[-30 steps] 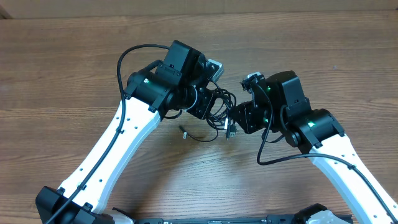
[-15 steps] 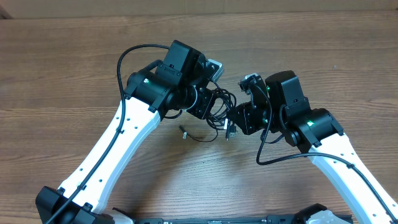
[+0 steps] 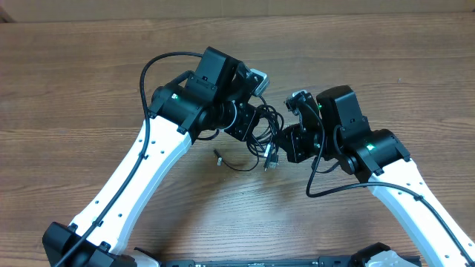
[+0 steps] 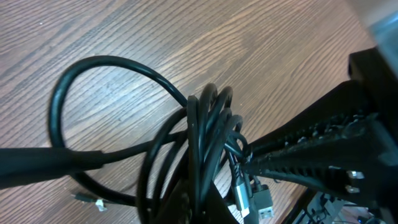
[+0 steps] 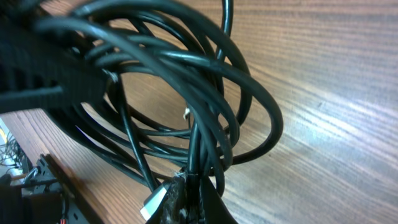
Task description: Untangle cables
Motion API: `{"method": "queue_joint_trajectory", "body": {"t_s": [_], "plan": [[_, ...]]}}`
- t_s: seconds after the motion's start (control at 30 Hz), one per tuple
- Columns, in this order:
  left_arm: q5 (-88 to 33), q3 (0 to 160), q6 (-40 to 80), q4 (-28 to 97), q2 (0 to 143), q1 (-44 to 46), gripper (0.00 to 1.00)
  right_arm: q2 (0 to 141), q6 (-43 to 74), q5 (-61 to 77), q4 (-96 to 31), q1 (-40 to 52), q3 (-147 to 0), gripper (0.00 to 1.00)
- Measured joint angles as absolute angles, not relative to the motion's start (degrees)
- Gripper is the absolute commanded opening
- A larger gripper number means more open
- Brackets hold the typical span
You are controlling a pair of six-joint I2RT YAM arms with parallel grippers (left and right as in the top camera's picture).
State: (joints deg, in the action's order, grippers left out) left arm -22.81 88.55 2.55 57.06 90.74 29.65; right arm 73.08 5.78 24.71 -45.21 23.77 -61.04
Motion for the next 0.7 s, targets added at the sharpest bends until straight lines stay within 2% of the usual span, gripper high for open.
{"method": "queue_joint_trajectory", "body": {"t_s": [0.3, 0.47, 0.5, 0.57, 0.63, 0.7], "plan": [[-21.19, 88.55, 2.57, 56.88, 90.74, 29.28, 0.04, 73.12, 5.87, 24.64, -57.84, 23.77, -61.04, 0.04], [-19.66, 88.55, 2.55, 56.75, 90.74, 29.1, 0.04, 73.14, 8.16, 17.45, -64.2, 23.83, -61.04, 0.04], [-19.49, 88.55, 2.55, 56.75, 90.74, 29.1, 0.04, 73.14, 8.99, 15.7, -64.27, 23.83, -61.04, 0.06], [-19.42, 88.55, 2.55, 56.73, 90.74, 29.1, 0.04, 73.14, 10.2, 14.02, -62.87, 23.83, -61.04, 0.31], [-19.29, 88.55, 2.57, 56.75, 90.74, 29.1, 0.04, 73.14, 10.26, 14.06, -59.88, 23.83, -61.04, 0.38], [-19.27, 88.55, 2.57, 56.82, 90.74, 29.1, 0.04, 73.14, 9.61, 15.68, -55.86, 23.83, -61.04, 0.4]]}}
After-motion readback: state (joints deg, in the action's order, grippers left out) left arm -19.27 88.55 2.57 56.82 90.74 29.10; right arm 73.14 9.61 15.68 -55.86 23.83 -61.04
